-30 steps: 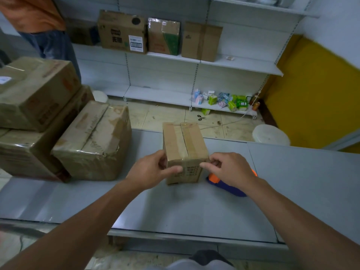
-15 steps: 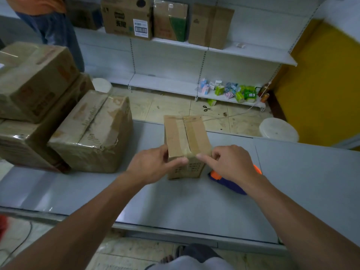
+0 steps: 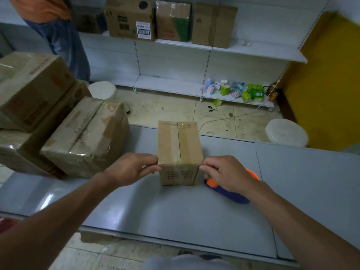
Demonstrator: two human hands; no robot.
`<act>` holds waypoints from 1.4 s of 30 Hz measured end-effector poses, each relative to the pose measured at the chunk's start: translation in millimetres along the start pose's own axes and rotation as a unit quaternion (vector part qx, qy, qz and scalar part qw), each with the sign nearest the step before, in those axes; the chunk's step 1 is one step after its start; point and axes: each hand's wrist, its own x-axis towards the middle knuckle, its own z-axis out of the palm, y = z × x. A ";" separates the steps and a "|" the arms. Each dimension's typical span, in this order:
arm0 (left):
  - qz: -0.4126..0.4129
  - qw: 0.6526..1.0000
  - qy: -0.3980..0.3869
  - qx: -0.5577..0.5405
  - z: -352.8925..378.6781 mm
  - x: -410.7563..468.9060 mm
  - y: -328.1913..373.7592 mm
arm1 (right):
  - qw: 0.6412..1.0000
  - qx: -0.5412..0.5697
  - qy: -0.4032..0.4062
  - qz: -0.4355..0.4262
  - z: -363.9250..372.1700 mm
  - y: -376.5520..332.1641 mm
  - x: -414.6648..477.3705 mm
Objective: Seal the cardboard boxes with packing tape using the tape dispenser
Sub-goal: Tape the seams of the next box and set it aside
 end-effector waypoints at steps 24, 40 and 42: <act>-0.473 0.721 0.368 -0.347 49.8 43.5 92.1 | 0.988 0.004 0.123 -0.092 31.4 22.2 6.9; -0.452 0.778 0.315 -0.304 24.0 66.4 62.2 | 0.907 0.183 0.379 0.022 -35.8 17.8 56.8; -0.484 0.752 0.336 -0.295 25.9 65.0 64.0 | 0.935 0.202 0.274 0.102 -33.5 27.8 80.8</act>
